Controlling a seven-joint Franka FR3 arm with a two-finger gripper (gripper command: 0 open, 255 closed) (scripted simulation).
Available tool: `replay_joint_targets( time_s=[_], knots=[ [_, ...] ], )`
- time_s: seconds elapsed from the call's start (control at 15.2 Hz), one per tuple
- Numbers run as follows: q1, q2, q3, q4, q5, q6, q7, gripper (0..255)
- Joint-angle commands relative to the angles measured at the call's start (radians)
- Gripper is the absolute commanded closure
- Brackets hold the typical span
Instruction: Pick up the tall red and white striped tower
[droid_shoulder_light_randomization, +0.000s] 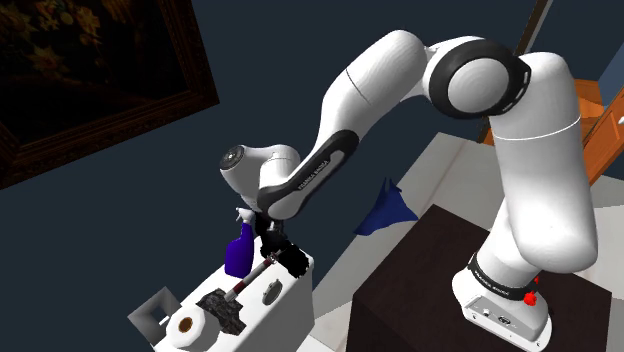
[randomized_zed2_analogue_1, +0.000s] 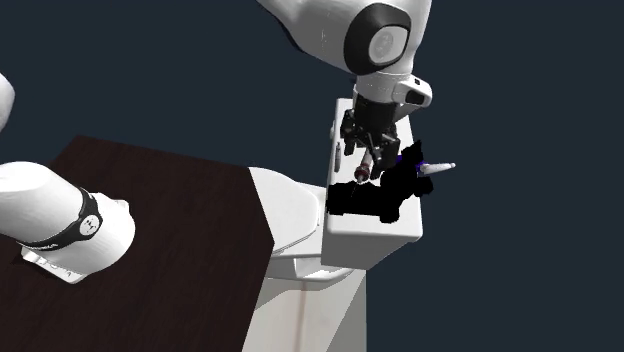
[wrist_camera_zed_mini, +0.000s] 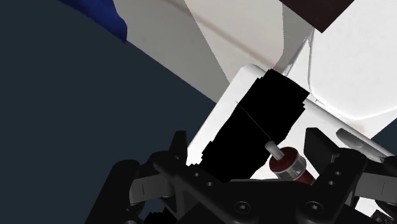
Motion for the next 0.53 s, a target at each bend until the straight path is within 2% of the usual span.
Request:
replay_joint_targets(
  time_s=[0.0, 0.4, 0.46],
  knots=[
    [0.031, 0.076, -0.003, 0.055, -0.033, 0.005, 0.006, 0],
    [0.123, 0.290, -0.016, 0.256, -0.101, -0.017, -0.016, 0],
    [0.125, 0.300, -0.018, 0.259, -0.104, -0.010, -0.013, 0]
  ],
)
